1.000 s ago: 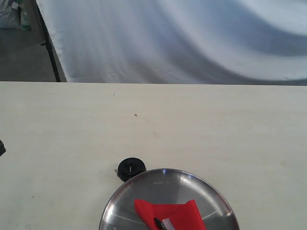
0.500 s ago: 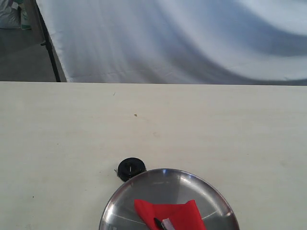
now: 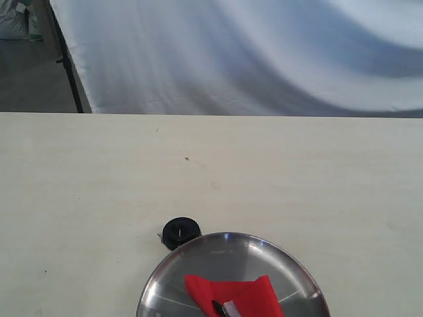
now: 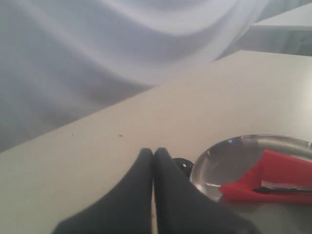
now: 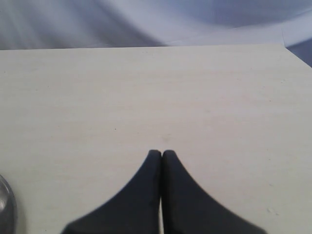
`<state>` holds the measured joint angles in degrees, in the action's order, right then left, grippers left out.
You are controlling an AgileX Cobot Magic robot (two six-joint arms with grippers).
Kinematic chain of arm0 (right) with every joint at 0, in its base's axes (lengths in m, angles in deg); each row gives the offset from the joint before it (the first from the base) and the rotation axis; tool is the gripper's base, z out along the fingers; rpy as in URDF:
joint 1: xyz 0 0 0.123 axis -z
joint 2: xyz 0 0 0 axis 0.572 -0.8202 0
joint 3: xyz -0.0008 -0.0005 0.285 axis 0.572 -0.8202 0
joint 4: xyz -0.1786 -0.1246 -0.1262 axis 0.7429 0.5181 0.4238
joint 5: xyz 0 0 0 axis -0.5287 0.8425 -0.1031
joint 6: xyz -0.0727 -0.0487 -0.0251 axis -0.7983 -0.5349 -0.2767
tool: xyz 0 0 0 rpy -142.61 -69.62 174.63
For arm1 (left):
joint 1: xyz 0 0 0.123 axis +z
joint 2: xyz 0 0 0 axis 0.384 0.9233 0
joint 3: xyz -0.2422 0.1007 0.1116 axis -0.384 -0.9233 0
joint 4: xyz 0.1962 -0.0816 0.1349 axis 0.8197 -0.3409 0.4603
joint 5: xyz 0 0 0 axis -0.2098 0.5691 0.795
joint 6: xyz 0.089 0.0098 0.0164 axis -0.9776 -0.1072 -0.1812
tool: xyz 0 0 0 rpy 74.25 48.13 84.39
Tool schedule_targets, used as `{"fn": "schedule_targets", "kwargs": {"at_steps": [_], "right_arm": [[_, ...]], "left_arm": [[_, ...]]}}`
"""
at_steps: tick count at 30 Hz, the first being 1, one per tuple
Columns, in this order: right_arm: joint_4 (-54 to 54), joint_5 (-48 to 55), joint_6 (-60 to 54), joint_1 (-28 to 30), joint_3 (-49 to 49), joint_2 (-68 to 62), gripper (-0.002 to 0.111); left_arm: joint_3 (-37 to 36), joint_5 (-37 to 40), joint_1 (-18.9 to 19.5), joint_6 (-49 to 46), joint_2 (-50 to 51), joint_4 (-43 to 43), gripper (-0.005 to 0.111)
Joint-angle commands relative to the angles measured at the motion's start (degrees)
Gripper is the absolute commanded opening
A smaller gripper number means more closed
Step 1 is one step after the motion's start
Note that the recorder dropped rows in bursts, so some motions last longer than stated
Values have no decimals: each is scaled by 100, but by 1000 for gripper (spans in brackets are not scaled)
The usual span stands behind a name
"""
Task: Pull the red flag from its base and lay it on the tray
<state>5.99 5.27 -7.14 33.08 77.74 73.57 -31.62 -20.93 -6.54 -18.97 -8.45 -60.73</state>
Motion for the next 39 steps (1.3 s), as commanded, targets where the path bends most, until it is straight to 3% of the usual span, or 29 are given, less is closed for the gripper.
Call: {"fn": "schedule_targets", "kwargs": {"at_steps": [1,8,12,17,26,29,39], "right_arm": [[17,13,-18,17,16,22,0],[17,13,-18,17,16,22,0],[17,13,-18,17,16,22,0],[17,13,-18,17,16,22,0],[17,13,-18,17,16,22,0],[17,13,-18,17,16,22,0],[17,13,-18,17,16,22,0]], "left_arm": [[-288,206,-10,-18,-265,-165,0],[-605,434,-10,-41,-682,5,0],[-605,475,326,-41,-682,-11,0],[-605,475,1171,-41,-682,-11,0],[-605,475,3206,-41,-682,-11,0],[-605,475,3627,-41,-682,-11,0],[-605,462,3788,-24,-682,-11,0]]}}
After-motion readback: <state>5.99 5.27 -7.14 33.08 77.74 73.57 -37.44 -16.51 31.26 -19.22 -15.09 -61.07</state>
